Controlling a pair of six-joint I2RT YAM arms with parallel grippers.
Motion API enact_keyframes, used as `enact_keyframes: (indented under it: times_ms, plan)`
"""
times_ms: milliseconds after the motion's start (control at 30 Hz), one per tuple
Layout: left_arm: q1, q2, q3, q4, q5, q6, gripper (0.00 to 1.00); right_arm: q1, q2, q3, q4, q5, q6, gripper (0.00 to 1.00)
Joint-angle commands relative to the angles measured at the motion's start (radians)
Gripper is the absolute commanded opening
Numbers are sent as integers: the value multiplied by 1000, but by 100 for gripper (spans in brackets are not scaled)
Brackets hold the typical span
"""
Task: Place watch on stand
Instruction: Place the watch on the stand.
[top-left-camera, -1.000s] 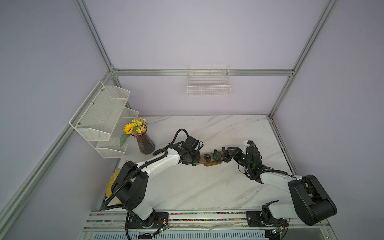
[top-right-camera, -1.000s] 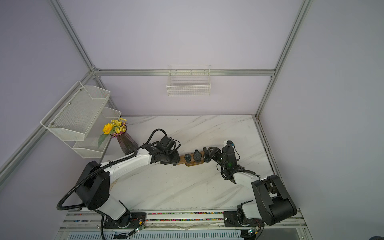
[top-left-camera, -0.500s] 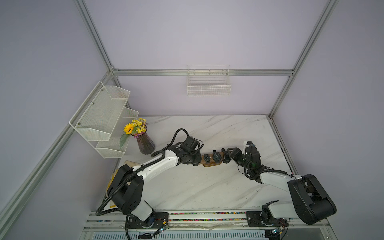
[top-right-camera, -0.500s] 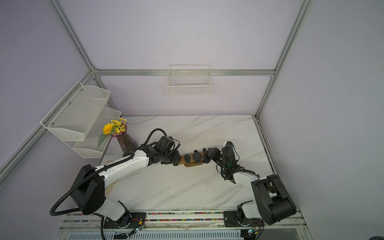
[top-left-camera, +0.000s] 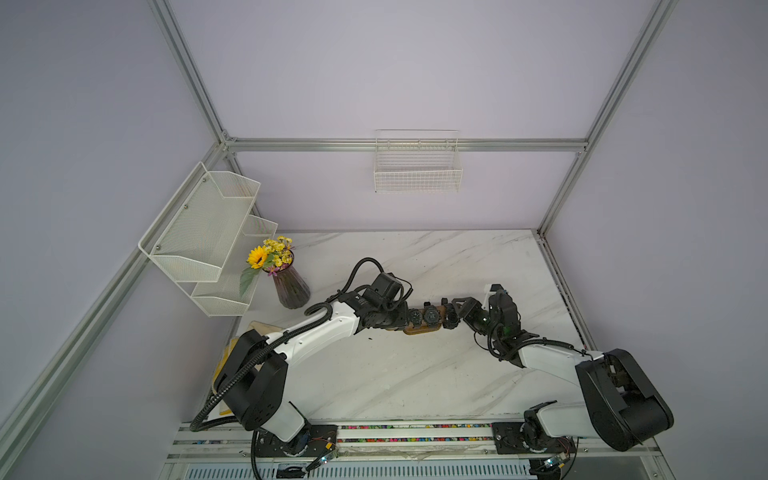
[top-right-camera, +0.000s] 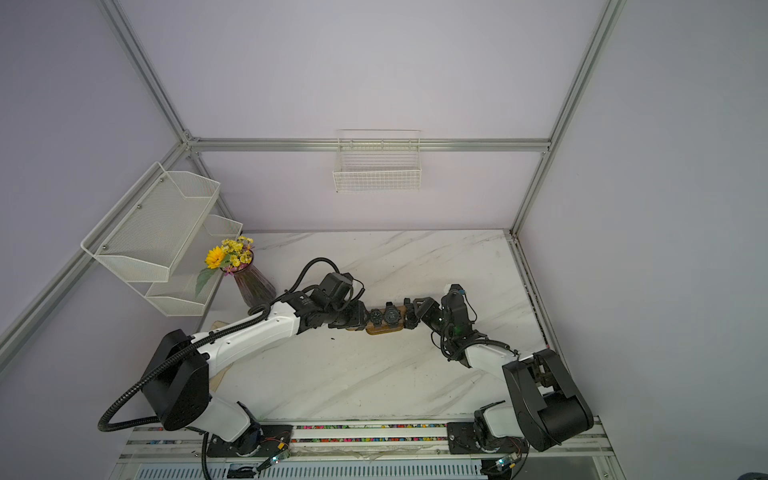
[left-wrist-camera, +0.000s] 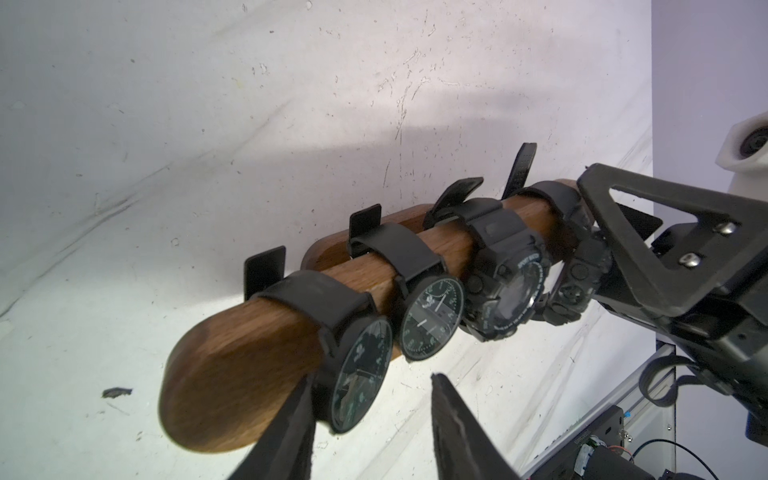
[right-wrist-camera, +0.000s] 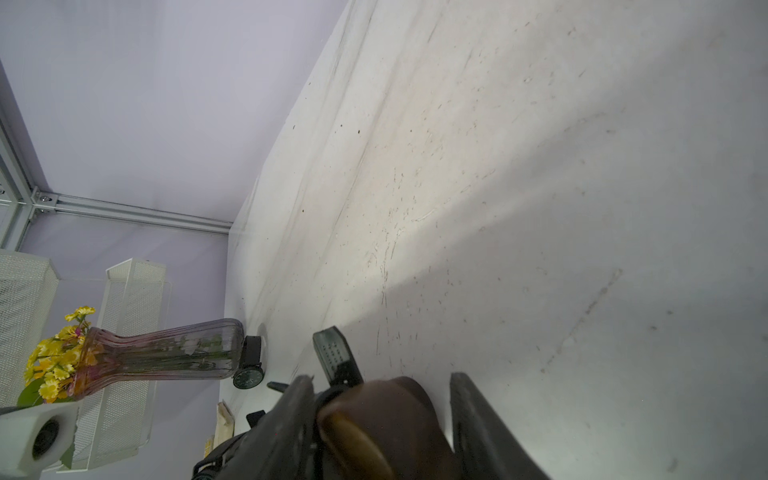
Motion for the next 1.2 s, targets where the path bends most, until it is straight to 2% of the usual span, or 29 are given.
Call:
enact_keyframes:
  times_ms: [0, 333, 700, 867, 1067, 1167]
  plan:
    - [1, -50, -41, 12, -41, -16, 47, 12, 5, -10, -154, 61, -53, 51]
    - [7, -56, -77, -1, -70, -20, 50, 12, -52, 21, -229, 107, -93, 59]
    - [39, -127, -70, -47, -136, 28, 52, 9, -120, 44, -313, 169, -120, 82]
    - [75, -206, -48, -98, -257, 120, 58, 6, -183, 69, -380, 220, -183, 89]
    - [145, -208, 5, -177, -416, 227, 65, -3, -212, 118, -429, 230, -273, 93]
    - [204, -182, 9, -185, -495, 257, 74, -4, -237, 137, -460, 245, -302, 93]
